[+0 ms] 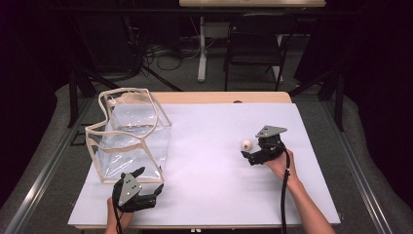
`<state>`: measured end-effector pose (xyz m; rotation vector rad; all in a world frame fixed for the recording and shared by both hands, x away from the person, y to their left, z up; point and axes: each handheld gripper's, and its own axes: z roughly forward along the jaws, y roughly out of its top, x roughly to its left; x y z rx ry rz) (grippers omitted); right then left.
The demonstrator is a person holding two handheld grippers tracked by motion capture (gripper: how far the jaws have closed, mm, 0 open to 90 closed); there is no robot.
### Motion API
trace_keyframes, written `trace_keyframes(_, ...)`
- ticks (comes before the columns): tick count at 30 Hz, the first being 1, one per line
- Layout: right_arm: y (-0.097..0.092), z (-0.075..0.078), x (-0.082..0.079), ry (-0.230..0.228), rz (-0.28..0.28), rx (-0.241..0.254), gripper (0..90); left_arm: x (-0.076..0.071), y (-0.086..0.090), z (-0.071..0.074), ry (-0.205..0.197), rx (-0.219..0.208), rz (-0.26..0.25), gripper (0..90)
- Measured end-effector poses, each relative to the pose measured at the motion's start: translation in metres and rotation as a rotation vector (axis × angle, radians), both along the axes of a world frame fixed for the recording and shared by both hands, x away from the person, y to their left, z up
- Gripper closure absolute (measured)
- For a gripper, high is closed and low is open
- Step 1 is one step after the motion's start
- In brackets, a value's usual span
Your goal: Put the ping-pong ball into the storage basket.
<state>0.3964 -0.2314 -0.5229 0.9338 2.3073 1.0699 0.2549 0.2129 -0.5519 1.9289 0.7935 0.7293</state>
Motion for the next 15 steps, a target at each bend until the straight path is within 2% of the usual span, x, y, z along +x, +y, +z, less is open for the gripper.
trace_keyframes(12, -0.002, -0.004, 0.017, 0.038, -0.023, 0.016, 0.0, 0.0, 0.0, 0.0, -0.002, 0.0, 0.002, 15.8)
trace_keyframes(15, -0.002, -0.006, 0.019, 0.033, -0.023, 0.012, 0.0, 0.0, 0.0, 0.0, -0.002, 0.003, 0.002, 15.8)
